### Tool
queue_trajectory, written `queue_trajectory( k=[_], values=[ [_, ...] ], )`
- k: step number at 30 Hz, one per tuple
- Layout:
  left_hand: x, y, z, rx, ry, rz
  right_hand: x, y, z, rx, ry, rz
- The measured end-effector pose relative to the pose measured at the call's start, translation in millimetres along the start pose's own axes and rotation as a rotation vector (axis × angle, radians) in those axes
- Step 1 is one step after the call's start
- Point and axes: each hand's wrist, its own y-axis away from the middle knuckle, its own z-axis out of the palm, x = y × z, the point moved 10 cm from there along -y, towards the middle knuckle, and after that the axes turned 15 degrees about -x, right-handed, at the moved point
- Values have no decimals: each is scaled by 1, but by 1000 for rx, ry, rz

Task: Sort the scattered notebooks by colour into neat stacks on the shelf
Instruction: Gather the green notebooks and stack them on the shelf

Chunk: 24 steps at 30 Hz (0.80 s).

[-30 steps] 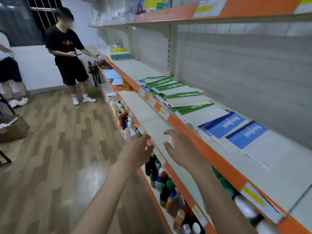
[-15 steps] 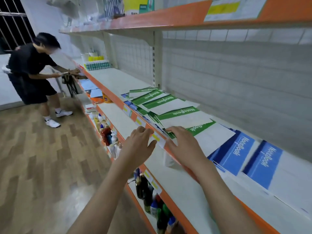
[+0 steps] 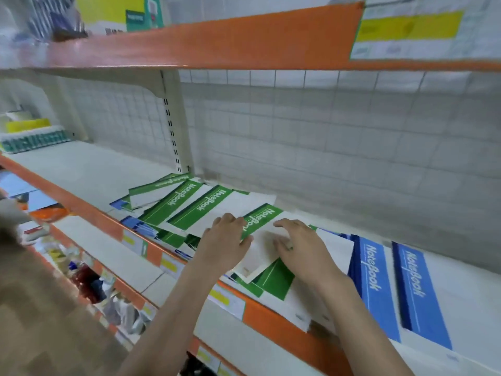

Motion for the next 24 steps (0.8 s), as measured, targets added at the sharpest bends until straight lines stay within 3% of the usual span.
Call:
queue_trajectory(
  k=[8, 15, 24],
  values=[
    [-23, -63, 9, -210, -102, 173, 6, -42, 13, 78, -1, 214],
    [-28, -80, 11, -210, -193, 268, 11, -51, 25, 138, 22, 418],
    [-20, -92, 14, -207, 94, 326, 14, -34, 28, 151, -6, 501]
  ],
)
